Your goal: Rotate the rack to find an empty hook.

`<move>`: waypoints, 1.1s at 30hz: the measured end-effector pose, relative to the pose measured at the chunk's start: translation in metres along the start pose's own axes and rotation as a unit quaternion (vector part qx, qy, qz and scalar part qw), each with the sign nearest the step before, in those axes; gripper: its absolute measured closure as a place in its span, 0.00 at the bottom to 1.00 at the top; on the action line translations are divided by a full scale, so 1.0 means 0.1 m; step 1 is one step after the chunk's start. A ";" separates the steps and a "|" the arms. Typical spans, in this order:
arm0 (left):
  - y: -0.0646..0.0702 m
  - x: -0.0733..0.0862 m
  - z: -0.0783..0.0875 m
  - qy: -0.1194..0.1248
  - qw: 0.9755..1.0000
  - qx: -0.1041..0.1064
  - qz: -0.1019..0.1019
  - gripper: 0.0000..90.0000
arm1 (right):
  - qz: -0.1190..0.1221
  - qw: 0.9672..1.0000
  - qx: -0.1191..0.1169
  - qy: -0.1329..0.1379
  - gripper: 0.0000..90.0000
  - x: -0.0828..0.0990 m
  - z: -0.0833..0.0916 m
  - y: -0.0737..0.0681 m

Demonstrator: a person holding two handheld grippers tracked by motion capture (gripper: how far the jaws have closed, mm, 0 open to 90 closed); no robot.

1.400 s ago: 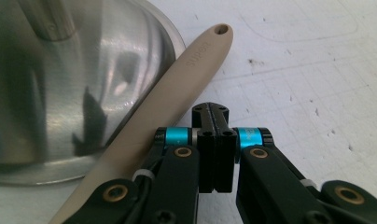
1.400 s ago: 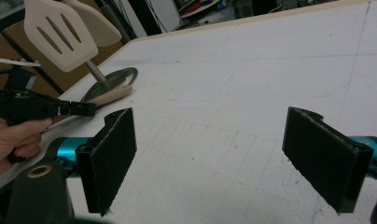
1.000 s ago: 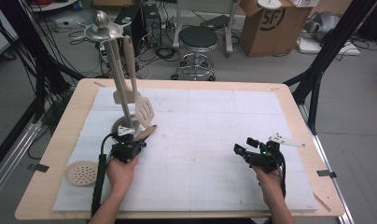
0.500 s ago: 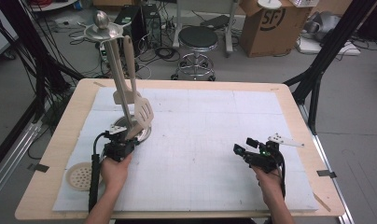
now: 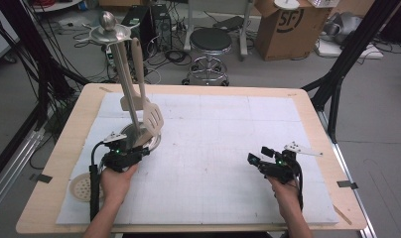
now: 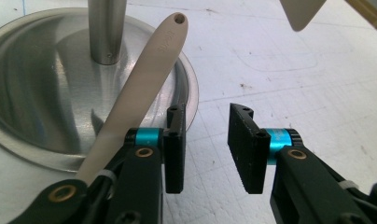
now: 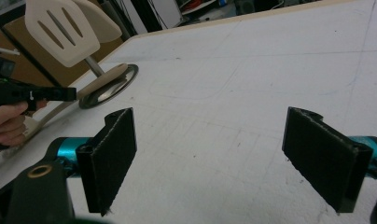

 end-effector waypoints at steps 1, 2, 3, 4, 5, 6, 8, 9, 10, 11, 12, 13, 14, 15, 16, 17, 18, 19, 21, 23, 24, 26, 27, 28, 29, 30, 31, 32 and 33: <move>0.00 0.00 0.01 0.001 1.000 0.000 0.001 0.70 | 0.000 1.000 0.000 0.000 0.19 0.00 0.00 0.00; -0.01 0.00 0.02 0.000 1.000 0.002 0.004 0.69 | 0.000 1.000 0.000 0.000 0.19 0.00 0.00 0.00; -0.01 0.00 0.02 -0.002 1.000 0.001 0.006 0.67 | 0.001 1.000 -0.001 -0.001 0.19 0.00 0.00 0.00; -0.02 -0.01 0.03 -0.005 1.000 0.001 0.006 0.65 | 0.003 1.000 -0.001 -0.001 0.19 0.00 0.00 0.00; -0.02 -0.01 0.03 -0.004 1.000 0.002 0.011 0.64 | 0.003 1.000 0.000 -0.001 0.19 0.00 0.00 0.00; -0.03 -0.01 0.04 -0.005 1.000 -0.002 0.012 0.62 | 0.003 1.000 0.000 -0.001 0.19 0.00 0.00 0.00; -0.03 -0.01 0.05 -0.005 1.000 -0.007 0.010 0.57 | 0.003 1.000 0.000 -0.001 0.19 0.00 0.00 0.00; -0.03 -0.01 0.06 -0.004 1.000 -0.005 0.011 0.57 | 0.002 1.000 0.001 0.000 0.19 0.00 0.00 0.00; -0.03 -0.02 0.07 -0.004 1.000 -0.006 0.010 0.57 | 0.003 1.000 0.000 -0.001 0.19 0.00 0.00 0.00; -0.03 -0.02 0.08 -0.002 1.000 -0.005 0.010 0.57 | 0.003 1.000 0.001 -0.001 0.19 0.00 0.00 0.00; -0.03 -0.03 0.09 -0.002 1.000 -0.003 0.010 0.56 | 0.003 1.000 0.000 -0.001 0.19 0.00 0.00 0.00; -0.03 -0.03 0.10 -0.001 1.000 -0.002 0.009 0.56 | 0.003 1.000 0.000 -0.001 0.19 0.00 0.00 0.00; -0.04 -0.03 0.11 -0.001 1.000 -0.002 0.010 0.55 | 0.002 1.000 0.001 -0.001 0.19 0.00 0.00 0.00; -0.04 -0.04 0.11 0.001 1.000 0.002 0.014 0.54 | 0.003 1.000 0.000 -0.001 0.19 0.00 0.00 0.00; -0.04 -0.04 0.13 -0.001 1.000 0.004 0.014 0.54 | 0.002 1.000 0.000 -0.001 0.19 0.00 0.00 0.00; -0.04 -0.04 0.13 0.000 1.000 0.004 0.014 0.53 | 0.003 1.000 0.000 -0.001 0.19 0.00 0.00 0.00; -0.04 -0.04 0.14 0.003 1.000 0.005 0.013 0.53 | 0.002 1.000 0.000 -0.001 0.19 0.00 0.00 0.00; -0.04 -0.04 0.14 0.004 1.000 0.006 0.013 0.53 | 0.004 1.000 0.000 0.000 0.19 0.00 -0.01 0.00; -0.04 -0.04 0.15 0.005 1.000 0.004 0.011 0.53 | 0.002 1.000 0.000 -0.002 0.19 0.00 -0.01 -0.01; -0.05 -0.05 0.15 0.005 1.000 0.005 0.013 0.53 | 0.003 1.000 0.000 -0.001 0.19 0.00 -0.01 -0.01; -0.05 -0.05 0.15 0.006 1.000 0.004 0.012 0.53 | 0.003 1.000 0.000 -0.001 0.19 0.00 -0.01 -0.01; -0.06 -0.05 0.16 0.006 1.000 0.001 0.012 0.53 | 0.002 1.000 0.000 -0.002 0.19 0.00 -0.01 -0.01; -0.06 -0.05 0.16 0.005 1.000 0.001 0.012 0.53 | 0.002 1.000 0.000 -0.002 0.19 0.00 -0.01 -0.01; -0.06 -0.05 0.16 0.006 1.000 0.002 0.011 0.53 | 0.004 1.000 0.000 -0.002 0.19 0.01 -0.01 0.00; -0.06 -0.05 0.17 0.006 1.000 0.001 0.013 0.53 | 0.003 1.000 0.000 -0.002 0.19 0.01 -0.01 0.00; -0.06 -0.05 0.17 0.008 1.000 0.000 0.012 0.53 | 0.003 1.000 0.000 -0.002 0.19 0.00 -0.01 0.00; -0.06 -0.05 0.18 0.007 1.000 0.000 0.014 0.53 | 0.004 1.000 0.000 -0.002 0.19 0.01 -0.01 0.00; -0.07 -0.05 0.18 0.008 1.000 0.000 0.015 0.53 | 0.005 1.000 0.000 -0.002 0.19 0.01 -0.01 0.00; -0.07 -0.05 0.18 0.008 1.000 -0.002 0.013 0.53 | 0.004 1.000 0.000 -0.002 0.19 0.01 -0.01 0.00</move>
Point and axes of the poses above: each handheld gripper's, and its own axes: z roughly backward along the jaws, x roughly out of its underside, y roughly to its right, the point moved 1 cm from there along -z, roughly forward along the jaws, and after that the axes turned 14 degrees about x, right-handed, at the moved point
